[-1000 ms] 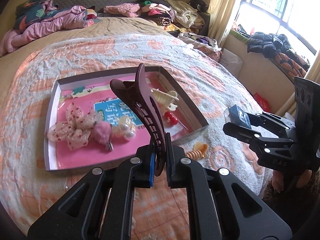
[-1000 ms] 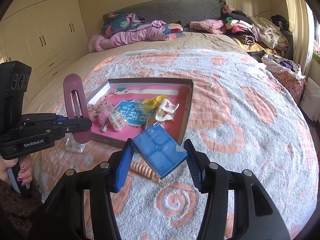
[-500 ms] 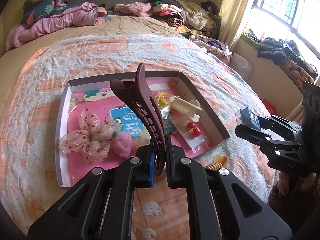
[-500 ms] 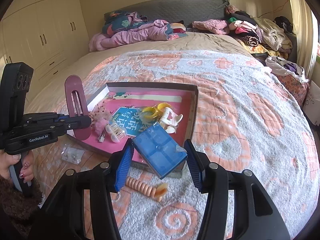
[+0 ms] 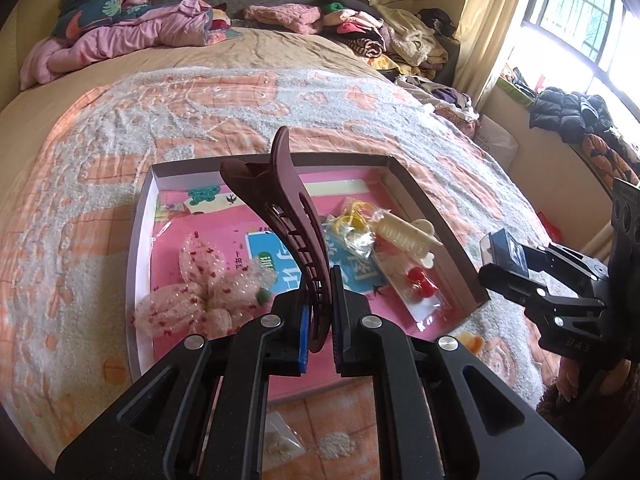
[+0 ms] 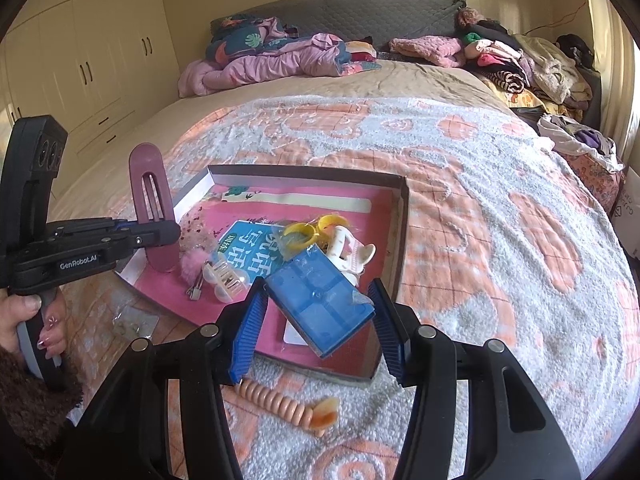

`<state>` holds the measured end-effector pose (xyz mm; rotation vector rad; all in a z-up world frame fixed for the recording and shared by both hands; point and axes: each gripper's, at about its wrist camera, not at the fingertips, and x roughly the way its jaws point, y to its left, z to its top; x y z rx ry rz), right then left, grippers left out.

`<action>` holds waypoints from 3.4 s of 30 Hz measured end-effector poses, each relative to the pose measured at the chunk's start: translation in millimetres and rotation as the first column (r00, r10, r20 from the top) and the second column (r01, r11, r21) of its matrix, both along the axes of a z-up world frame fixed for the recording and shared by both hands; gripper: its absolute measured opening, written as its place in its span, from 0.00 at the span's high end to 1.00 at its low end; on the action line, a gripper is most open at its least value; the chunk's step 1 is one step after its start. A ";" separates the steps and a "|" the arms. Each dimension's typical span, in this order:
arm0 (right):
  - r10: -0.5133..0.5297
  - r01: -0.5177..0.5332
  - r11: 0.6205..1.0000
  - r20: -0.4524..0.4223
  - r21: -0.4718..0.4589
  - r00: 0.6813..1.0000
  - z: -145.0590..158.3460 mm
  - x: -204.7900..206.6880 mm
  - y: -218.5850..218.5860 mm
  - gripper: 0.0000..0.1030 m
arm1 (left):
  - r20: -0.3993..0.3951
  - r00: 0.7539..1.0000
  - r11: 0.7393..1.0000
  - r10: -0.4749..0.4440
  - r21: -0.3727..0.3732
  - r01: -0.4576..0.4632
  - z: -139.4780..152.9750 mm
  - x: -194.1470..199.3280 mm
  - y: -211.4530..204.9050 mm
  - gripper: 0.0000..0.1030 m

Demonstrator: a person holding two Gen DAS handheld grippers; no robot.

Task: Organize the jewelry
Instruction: 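Carry the maroon clip and blue box over the tray with both tools, then open both tools to release the maroon clip and blue box into the tray, then withdraw both open tools toward the earring card and beaded coil tie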

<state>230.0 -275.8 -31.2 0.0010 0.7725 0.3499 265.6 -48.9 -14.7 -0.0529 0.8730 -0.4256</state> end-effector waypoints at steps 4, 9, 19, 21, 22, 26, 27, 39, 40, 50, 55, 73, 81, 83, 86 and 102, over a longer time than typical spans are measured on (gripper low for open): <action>0.010 -0.010 1.000 -0.012 -0.001 1.000 -5.1 4.9 5.5 0.52 | -0.008 1.000 1.000 0.001 0.001 -0.001 -3.2 8.7 -0.5 0.97; 0.031 -0.031 0.999 -0.029 -0.007 0.999 -13.2 9.8 16.2 0.52 | -0.020 1.000 1.000 -0.005 0.010 0.005 -9.3 20.2 -4.4 0.97; 0.055 -0.055 0.998 -0.051 -0.009 0.997 -26.4 19.0 35.0 0.52 | -0.046 0.998 0.999 -0.039 0.023 0.040 -21.1 40.0 -22.0 0.97; 0.050 -0.051 0.999 -0.056 0.001 0.997 -29.3 20.7 36.1 0.52 | -0.057 0.997 0.999 -0.044 0.017 0.045 -24.2 43.7 -23.7 0.97; 0.050 -0.050 0.999 -0.059 0.003 0.997 -30.6 20.9 36.6 0.52 | -0.061 0.997 0.999 -0.044 0.018 0.045 -25.7 45.0 -24.4 0.97; 0.053 -0.053 0.999 -0.071 0.003 0.996 -36.2 23.5 38.6 0.52 | -0.076 0.996 0.999 -0.043 0.023 0.045 -32.1 50.9 -26.4 0.97; 0.056 -0.056 0.998 -0.073 0.002 0.996 -37.7 24.0 39.6 0.52 | -0.078 0.996 0.999 -0.042 0.025 0.044 -33.7 51.5 -26.2 0.97; 0.058 -0.059 0.998 -0.094 -0.004 0.994 -49.0 29.9 49.8 0.51 | -0.095 0.995 1.000 -0.021 0.020 0.023 -43.5 53.3 -18.9 0.96; 0.059 -0.060 0.998 -0.096 -0.004 0.994 -49.1 30.6 50.8 0.51 | -0.098 0.995 1.000 -0.019 0.018 0.021 -43.8 52.8 -17.7 0.96; 0.068 -0.067 0.998 -0.118 0.011 0.991 -53.9 26.2 55.5 0.43 | -0.113 0.994 1.000 -0.006 0.018 0.008 -49.7 47.2 -8.6 0.96; 0.066 -0.065 0.998 -0.109 0.012 0.992 -49.3 19.5 49.1 0.41 | -0.116 0.993 1.000 -0.006 0.017 0.008 -51.2 45.2 -8.5 0.96; 0.022 -0.020 0.999 -0.085 0.026 0.996 -32.4 -10.4 28.7 0.34 | -0.054 0.998 0.999 -0.011 0.035 0.013 -21.9 18.9 -15.4 0.67; 0.002 -0.001 1.000 -0.052 0.026 0.999 -18.0 -23.7 20.2 0.27 | -0.024 1.000 1.000 0.009 0.020 -0.008 -2.9 0.6 -6.6 0.45; -0.007 0.008 1.000 -0.041 0.027 0.999 -13.7 -27.0 18.0 0.25 | -0.013 1.000 1.000 0.010 0.023 -0.010 2.3 -4.7 -5.1 0.43; -0.020 0.021 0.999 -0.027 0.029 0.999 -7.9 -32.0 15.5 0.22 | 0.002 1.000 1.000 0.015 0.022 -0.015 8.8 -12.1 -2.4 0.32; -0.035 0.035 0.999 0.060 0.012 0.998 22.6 -63.5 12.3 0.13 | 0.060 0.996 0.998 0.062 -0.001 -0.062 37.3 -50.9 17.7 0.11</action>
